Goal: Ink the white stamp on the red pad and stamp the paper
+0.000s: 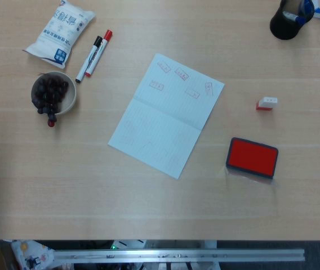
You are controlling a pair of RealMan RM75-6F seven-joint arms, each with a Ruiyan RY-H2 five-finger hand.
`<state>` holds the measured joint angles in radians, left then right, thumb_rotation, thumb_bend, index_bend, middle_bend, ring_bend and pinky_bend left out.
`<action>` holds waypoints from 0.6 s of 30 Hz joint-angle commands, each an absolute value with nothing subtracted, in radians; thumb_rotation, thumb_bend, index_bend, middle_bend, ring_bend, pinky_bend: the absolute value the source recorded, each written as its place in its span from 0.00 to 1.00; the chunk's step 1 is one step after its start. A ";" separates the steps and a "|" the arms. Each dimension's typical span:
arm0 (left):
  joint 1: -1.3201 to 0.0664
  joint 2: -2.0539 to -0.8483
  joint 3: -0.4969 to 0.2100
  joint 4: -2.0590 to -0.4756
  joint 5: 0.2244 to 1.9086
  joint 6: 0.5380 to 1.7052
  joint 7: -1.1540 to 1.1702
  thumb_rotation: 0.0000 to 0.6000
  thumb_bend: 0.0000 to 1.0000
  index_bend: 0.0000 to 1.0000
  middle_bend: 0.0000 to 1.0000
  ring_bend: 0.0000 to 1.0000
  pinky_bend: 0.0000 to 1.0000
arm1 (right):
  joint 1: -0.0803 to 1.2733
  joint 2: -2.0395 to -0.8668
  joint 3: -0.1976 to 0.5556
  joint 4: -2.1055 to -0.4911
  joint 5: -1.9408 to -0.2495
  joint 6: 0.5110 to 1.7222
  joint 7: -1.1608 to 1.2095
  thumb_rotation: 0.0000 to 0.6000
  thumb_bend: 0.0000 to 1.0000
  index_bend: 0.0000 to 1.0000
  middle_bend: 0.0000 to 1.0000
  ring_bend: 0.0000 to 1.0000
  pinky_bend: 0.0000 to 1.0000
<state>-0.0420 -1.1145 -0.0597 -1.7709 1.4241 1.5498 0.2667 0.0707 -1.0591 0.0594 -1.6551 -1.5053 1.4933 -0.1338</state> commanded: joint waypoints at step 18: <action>-0.043 -1.116 -0.053 -1.781 1.424 1.538 0.283 1.00 0.17 0.21 0.17 0.18 0.10 | 0.188 -1.042 0.073 -1.755 -1.484 1.306 -0.243 1.00 0.22 0.41 0.37 0.31 0.40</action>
